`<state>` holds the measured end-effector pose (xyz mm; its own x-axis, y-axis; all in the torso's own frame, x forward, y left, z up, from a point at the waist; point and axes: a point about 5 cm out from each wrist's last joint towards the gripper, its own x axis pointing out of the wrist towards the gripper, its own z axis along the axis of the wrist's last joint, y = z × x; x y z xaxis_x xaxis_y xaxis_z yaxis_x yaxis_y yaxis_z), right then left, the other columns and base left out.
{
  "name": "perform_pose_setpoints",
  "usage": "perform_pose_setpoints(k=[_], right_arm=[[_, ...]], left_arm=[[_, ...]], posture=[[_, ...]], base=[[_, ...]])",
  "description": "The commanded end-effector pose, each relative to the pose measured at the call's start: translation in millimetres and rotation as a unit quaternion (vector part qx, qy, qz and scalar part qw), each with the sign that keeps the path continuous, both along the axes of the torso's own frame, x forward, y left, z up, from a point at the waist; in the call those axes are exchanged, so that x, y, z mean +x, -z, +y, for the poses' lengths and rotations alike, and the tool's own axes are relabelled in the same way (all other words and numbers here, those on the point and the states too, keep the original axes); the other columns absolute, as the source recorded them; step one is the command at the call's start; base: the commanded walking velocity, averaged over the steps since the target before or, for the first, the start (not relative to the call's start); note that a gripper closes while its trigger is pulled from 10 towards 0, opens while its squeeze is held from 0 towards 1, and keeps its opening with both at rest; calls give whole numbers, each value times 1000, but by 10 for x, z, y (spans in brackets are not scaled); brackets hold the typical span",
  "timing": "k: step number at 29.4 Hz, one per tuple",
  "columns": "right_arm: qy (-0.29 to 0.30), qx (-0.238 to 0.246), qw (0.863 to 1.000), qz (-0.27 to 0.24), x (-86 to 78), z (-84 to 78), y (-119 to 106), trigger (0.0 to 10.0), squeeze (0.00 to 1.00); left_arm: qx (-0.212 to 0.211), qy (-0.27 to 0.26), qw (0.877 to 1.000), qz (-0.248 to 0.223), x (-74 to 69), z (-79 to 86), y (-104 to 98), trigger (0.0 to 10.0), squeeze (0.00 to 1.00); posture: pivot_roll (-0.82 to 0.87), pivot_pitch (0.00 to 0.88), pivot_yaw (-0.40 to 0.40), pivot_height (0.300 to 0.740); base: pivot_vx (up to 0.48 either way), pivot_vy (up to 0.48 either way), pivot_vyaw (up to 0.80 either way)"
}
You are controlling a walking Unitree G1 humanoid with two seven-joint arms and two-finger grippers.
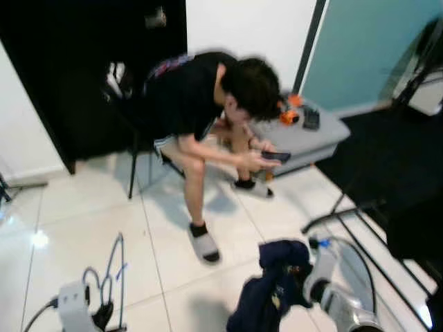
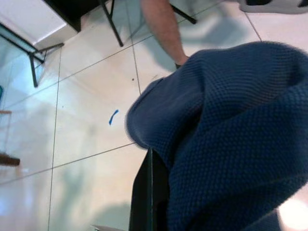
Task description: Hang hanger
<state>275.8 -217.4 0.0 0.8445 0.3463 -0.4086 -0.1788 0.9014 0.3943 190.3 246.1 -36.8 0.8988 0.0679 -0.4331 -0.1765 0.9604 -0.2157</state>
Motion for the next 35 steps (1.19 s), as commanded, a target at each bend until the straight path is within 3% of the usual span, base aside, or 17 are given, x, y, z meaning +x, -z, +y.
perform_pose_setpoints(k=[1,35], right_arm=[[1,1,1000,9,-53,-14,45,10000,0],[3,-1,1000,14,-71,-32,66,10000,0]], left_arm=[[1,4,1000,7,-31,-5,26,10000,0],[-8,32,999,-14,13,-73,-15,10000,0]], posture=[[-3,79,-61,740],[-10,70,-56,740]], base=[[0,0,563],[0,0,562]])
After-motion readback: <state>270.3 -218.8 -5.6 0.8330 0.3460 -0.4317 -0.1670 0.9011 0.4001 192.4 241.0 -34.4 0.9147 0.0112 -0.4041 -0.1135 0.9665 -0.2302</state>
